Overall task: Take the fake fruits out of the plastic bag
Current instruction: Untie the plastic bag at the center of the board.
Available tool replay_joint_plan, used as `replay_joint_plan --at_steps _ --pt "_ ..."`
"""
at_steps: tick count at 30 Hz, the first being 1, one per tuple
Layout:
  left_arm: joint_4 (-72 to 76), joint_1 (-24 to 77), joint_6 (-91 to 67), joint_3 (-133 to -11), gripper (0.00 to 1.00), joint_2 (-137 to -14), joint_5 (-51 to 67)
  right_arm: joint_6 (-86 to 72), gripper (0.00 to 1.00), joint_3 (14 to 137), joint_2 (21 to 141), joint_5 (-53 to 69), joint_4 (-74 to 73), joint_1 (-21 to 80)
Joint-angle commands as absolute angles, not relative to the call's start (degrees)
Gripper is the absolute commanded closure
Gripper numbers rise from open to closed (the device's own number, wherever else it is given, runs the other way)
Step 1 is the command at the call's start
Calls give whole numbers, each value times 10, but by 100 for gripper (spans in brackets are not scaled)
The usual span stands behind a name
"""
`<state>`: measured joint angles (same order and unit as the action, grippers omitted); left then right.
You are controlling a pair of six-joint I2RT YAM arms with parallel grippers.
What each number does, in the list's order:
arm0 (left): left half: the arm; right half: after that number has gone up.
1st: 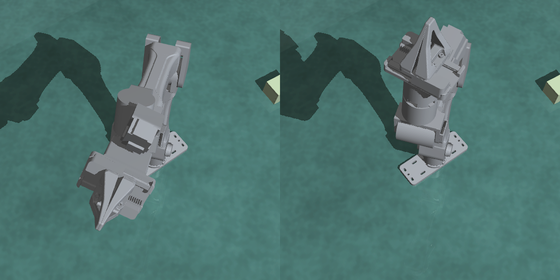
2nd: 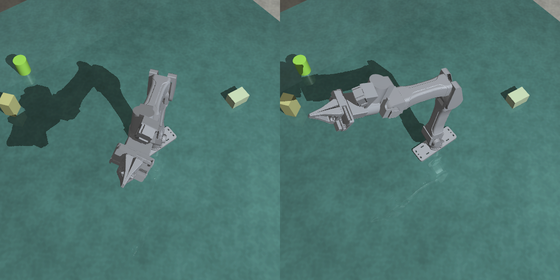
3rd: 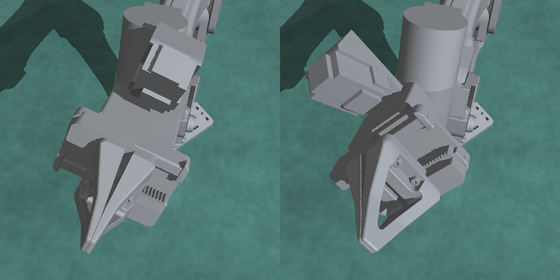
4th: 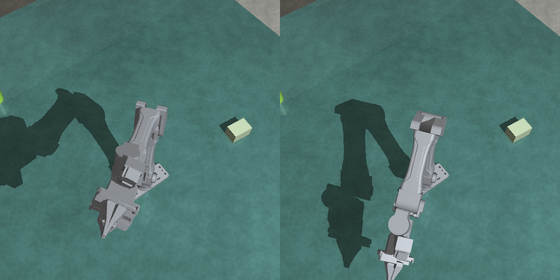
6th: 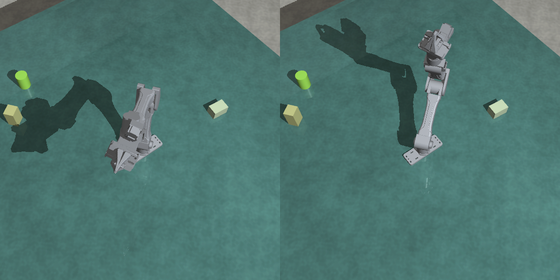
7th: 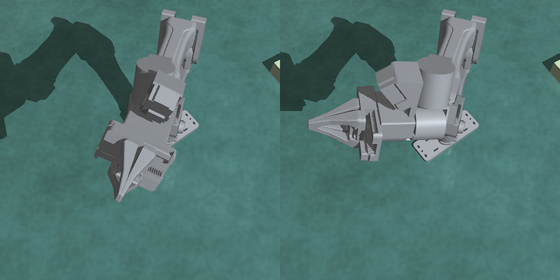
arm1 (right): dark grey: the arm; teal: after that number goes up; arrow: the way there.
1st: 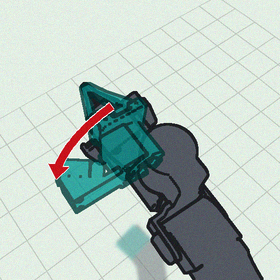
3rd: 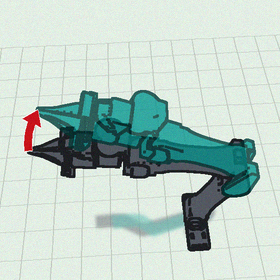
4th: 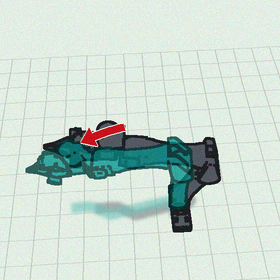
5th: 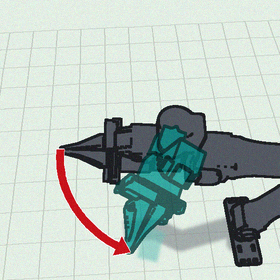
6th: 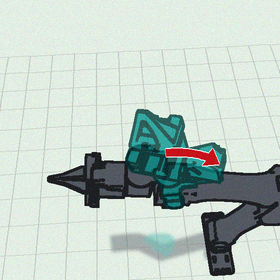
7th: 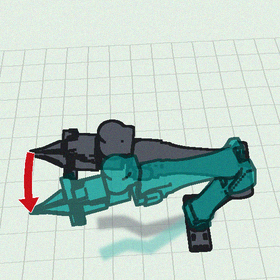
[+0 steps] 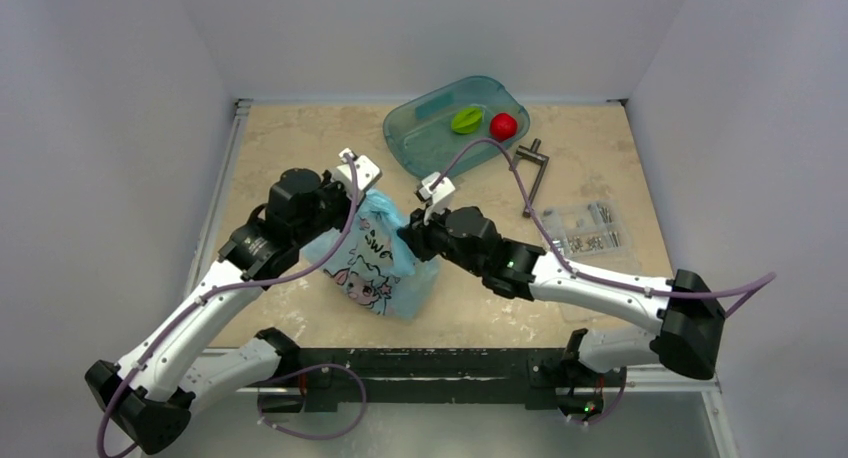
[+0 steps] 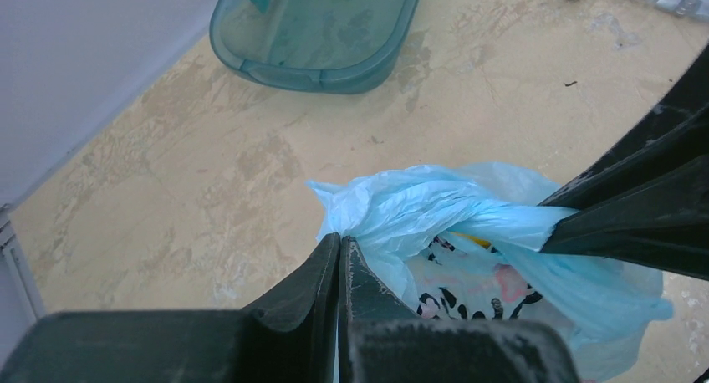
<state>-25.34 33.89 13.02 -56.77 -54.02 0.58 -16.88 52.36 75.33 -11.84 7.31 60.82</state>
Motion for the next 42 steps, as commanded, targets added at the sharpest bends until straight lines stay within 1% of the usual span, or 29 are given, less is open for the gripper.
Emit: replay_joint_plan --at_steps 1,4,12,15,17,18,21,23,27,28,31,32,33,34,36,38,42 --pt "-222 336 126 -582 100 -515 -77 -192 93 482 698 -163 96 612" --pt "-212 333 124 -576 100 -504 -125 -205 100 453 673 -199 100 612" --pt "-181 327 114 -553 100 -460 -211 -220 100 414 639 -222 91 612" --pt "-169 327 111 -544 100 -439 -191 -208 100 411 633 -203 101 611" --pt "-168 327 113 -540 100 -428 -148 -191 100 417 635 -177 107 611" --pt "-174 327 115 -542 94 -424 -122 -182 100 420 637 -167 108 611" --pt "-187 328 126 -546 67 -415 -48 -158 100 432 646 -148 109 611" --pt "-187 327 130 -543 59 -408 -11 -141 100 439 651 -133 108 611" --pt "-176 327 137 -535 48 -406 47 -100 100 454 658 -98 108 611" --pt "-177 327 141 -536 46 -414 60 -90 100 458 660 -88 106 611" --pt "-211 327 138 -567 46 -475 77 -65 100 470 667 -69 96 611" --pt "-224 328 135 -580 42 -495 76 -58 100 474 669 -67 91 611" --pt "-243 327 132 -592 33 -516 70 -52 100 476 671 -67 87 611" --pt "-255 327 131 -605 29 -533 67 -47 100 479 673 -67 84 611" --pt "-270 327 133 -618 26 -560 62 -44 100 479 673 -63 82 611" --pt "-279 327 135 -624 25 -573 64 -44 100 477 673 -59 84 611" --pt "-284 328 144 -621 22 -581 99 -43 100 476 675 -53 86 611"
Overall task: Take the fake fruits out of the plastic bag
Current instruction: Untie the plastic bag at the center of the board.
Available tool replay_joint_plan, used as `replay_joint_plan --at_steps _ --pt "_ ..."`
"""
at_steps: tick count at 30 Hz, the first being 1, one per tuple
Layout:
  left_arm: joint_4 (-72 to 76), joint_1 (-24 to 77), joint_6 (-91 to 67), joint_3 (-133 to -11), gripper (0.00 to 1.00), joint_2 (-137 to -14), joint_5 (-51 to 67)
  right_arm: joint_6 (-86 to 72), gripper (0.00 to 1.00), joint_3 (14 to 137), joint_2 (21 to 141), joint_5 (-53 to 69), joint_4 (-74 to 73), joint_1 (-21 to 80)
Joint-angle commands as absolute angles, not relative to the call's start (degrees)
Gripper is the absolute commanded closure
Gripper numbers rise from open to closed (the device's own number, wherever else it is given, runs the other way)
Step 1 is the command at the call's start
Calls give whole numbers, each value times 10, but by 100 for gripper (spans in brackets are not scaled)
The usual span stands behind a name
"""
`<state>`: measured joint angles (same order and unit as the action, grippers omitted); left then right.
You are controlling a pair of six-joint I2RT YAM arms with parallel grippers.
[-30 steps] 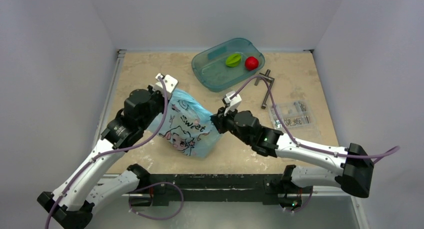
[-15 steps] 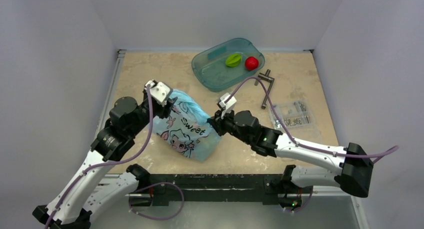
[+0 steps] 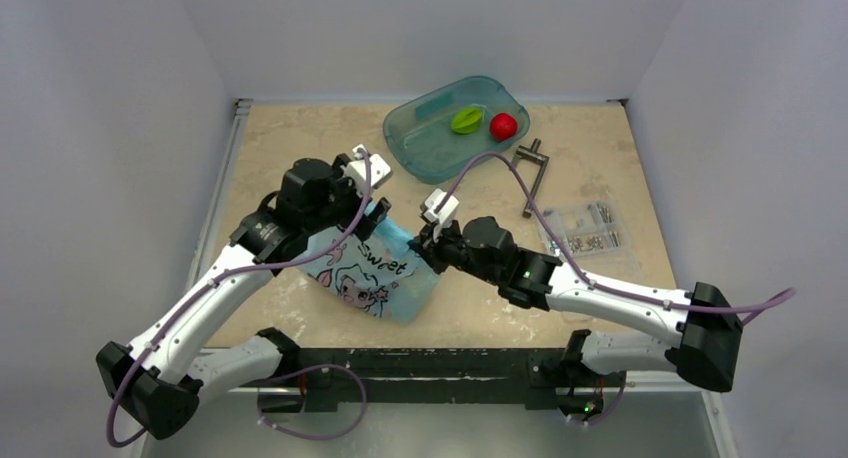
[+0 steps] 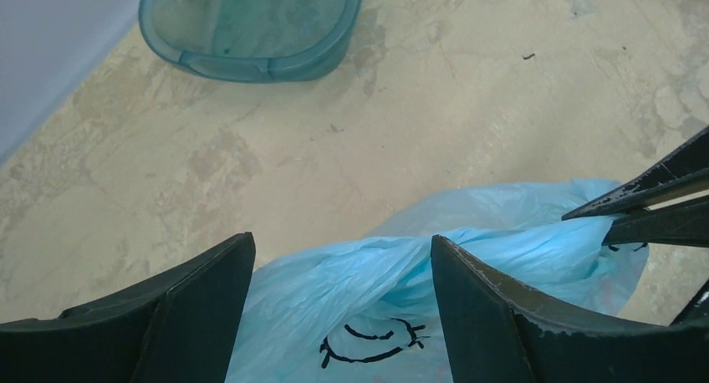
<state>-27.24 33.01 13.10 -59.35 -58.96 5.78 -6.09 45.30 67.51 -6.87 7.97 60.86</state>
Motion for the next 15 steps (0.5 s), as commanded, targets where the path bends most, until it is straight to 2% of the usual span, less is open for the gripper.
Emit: replay_joint_plan --at_steps 1,3,8,15 --pt "-287 328 146 -622 22 -585 109 -43 100 476 675 -52 86 612" --pt "-294 328 149 -626 24 -593 118 -43 100 475 674 -51 86 611" --pt "-324 328 156 -644 37 -620 109 -41 100 470 661 -56 93 612" --pt "-342 329 163 -651 32 -638 58 -42 100 461 633 -56 108 611"
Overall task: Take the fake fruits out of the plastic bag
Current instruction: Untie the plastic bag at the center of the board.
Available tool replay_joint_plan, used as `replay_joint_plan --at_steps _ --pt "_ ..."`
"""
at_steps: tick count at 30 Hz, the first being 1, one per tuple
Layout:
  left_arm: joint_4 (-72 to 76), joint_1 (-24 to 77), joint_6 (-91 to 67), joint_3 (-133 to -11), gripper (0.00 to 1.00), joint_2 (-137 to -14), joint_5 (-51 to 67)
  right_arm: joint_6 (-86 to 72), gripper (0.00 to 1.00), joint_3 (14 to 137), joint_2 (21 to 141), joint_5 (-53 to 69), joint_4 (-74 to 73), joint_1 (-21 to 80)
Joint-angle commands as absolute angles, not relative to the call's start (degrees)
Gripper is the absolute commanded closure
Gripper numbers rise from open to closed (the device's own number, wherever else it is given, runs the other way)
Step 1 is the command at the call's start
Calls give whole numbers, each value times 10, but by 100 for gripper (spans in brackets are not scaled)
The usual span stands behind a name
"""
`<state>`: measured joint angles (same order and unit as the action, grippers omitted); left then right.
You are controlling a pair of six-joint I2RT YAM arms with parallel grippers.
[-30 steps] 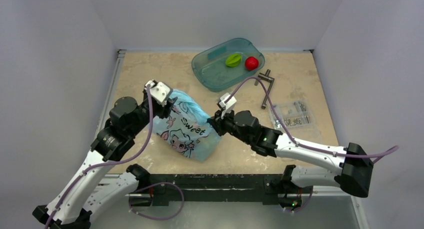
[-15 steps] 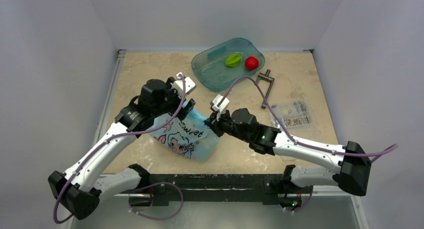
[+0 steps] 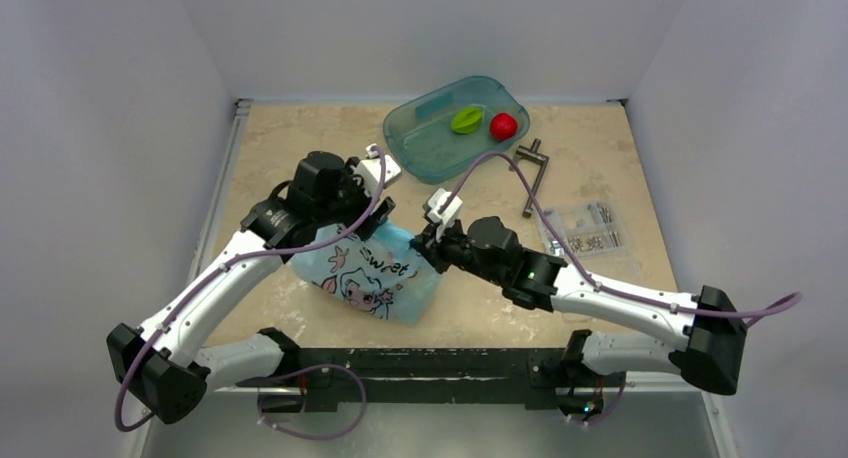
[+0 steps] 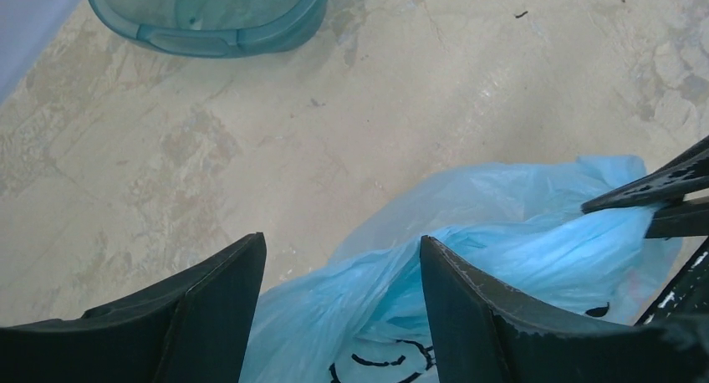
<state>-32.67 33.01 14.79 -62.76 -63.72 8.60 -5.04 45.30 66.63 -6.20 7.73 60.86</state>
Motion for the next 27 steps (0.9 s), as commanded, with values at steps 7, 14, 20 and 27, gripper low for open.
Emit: replay_joint_plan --at_steps 7,14,20,27 --pt "-363 329 157 -671 63 -664 -11 -43 100 455 614 -61 116 611" --pt "-352 328 144 -667 100 -644 -63 -77 100 437 609 -123 126 611" --pt "-314 326 128 -643 100 -603 -148 -138 100 416 597 -199 140 611" --pt "-262 317 113 -610 96 -544 -45 -145 100 413 606 -180 140 611"
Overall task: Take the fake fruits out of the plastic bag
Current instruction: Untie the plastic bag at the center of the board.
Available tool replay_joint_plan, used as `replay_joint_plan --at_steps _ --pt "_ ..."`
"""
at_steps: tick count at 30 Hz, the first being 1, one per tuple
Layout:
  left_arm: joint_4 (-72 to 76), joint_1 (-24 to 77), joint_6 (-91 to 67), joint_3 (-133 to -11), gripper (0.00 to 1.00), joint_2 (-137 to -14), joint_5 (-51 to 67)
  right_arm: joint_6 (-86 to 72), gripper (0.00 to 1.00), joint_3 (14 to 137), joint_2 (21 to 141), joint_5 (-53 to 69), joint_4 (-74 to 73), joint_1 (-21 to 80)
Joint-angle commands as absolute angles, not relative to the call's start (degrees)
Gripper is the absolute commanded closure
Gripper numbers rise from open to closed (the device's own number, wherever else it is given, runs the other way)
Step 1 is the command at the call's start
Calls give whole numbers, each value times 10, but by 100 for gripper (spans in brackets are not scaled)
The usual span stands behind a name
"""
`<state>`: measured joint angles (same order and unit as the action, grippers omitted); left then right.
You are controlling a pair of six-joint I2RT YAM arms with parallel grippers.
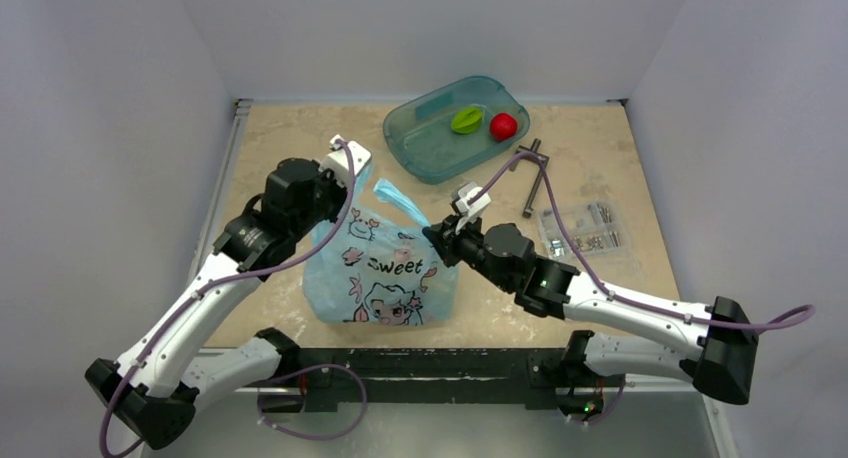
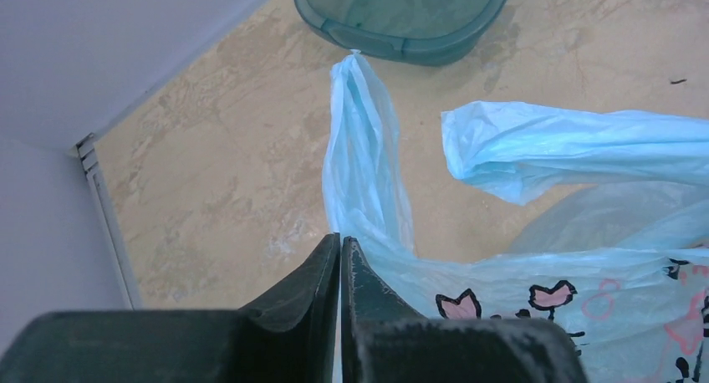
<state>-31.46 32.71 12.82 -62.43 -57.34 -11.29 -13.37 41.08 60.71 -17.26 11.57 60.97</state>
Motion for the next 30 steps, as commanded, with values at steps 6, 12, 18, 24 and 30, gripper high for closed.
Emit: replay_joint_plan --at_steps 6,12,18,24,30 --pt "-296 315 98 -641 47 -591 12 -131 100 414 603 -160 140 611" --pt "-311 315 88 -651 38 -631 3 -122 100 413 600 -136 146 611" --pt "-327 310 74 -668 48 -661 -33 -118 100 412 601 -123 154 612" --pt "-332 306 69 -674 100 -627 -84 -165 100 435 640 -164 155 611" --pt "-254 304 77 -612 100 -500 -206 -214 100 537 737 -224 154 611"
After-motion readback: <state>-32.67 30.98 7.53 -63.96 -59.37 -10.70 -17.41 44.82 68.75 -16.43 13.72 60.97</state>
